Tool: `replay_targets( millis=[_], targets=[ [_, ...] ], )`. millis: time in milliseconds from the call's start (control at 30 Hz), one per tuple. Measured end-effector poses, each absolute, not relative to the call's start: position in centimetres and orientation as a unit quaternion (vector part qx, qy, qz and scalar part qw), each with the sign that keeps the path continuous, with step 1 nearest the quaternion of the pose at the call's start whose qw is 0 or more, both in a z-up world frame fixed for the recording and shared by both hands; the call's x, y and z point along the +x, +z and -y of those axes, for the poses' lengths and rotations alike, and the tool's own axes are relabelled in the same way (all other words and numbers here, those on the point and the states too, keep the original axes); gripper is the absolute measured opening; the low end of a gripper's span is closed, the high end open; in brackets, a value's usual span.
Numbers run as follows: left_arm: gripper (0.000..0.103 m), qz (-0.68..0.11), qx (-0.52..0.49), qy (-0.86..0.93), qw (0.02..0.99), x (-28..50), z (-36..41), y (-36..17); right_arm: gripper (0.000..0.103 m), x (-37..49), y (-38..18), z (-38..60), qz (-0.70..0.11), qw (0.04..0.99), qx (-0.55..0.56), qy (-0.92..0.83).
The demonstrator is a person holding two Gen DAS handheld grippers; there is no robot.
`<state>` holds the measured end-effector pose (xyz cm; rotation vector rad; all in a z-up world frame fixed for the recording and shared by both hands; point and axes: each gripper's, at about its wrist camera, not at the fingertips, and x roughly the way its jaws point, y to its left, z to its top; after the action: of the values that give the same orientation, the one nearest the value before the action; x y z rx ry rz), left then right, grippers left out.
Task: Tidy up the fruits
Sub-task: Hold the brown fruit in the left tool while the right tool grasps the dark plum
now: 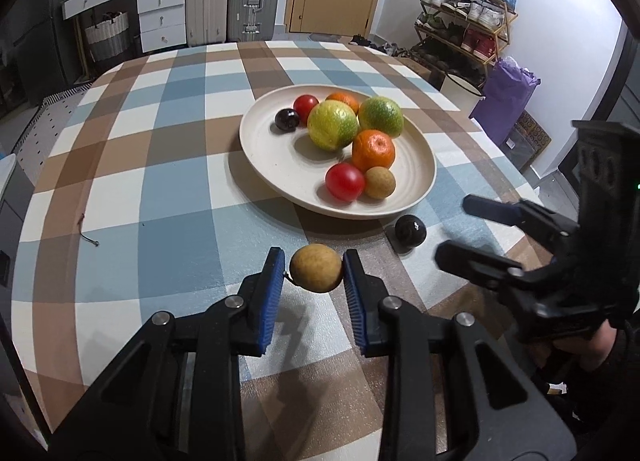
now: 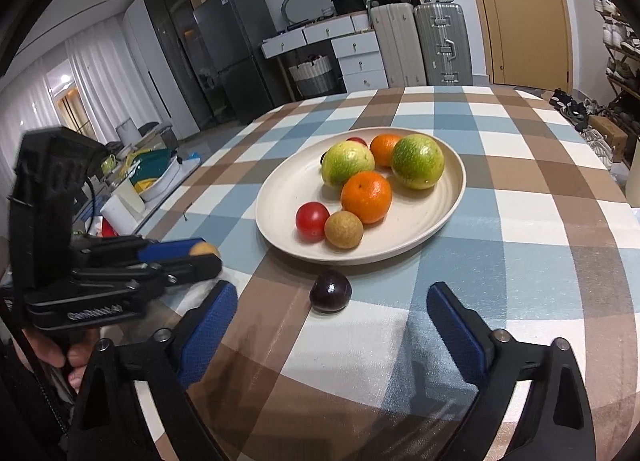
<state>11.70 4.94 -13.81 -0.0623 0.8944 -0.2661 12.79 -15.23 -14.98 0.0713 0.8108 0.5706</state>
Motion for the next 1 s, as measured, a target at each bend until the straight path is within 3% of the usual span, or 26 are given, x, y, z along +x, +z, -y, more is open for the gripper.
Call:
replay_targets(
  millis=[133, 567, 700, 1000],
  targets=[
    [0.027, -0.428, -0.031, -0.126, 0.894, 11.3, -5.2, -13.3, 0.077, 13.1, -15.4, 14.7, -0.4, 0.874, 0.022, 0.274],
    [0.027, -0.43, -0.043, -0.117, 0.894, 10.9, -6.3, -13.4, 0.048, 14.3, -16.8, 13.6, -0.439, 0.852, 0.012, 0.286],
    [0.027, -0.428, -0.049, -0.115, 0.895, 10.9, -6.7, -13.3, 0.025, 14.6, -17.0, 13.3, -0.444, 0.844, 0.017, 0.299],
    [0.027, -0.416, -0.058, -0.116, 0.9, 10.8, -7.3, -12.3, 0.024, 13.6, -15.8, 14.2, -0.429, 0.848, 0.047, 0.308]
  ],
)
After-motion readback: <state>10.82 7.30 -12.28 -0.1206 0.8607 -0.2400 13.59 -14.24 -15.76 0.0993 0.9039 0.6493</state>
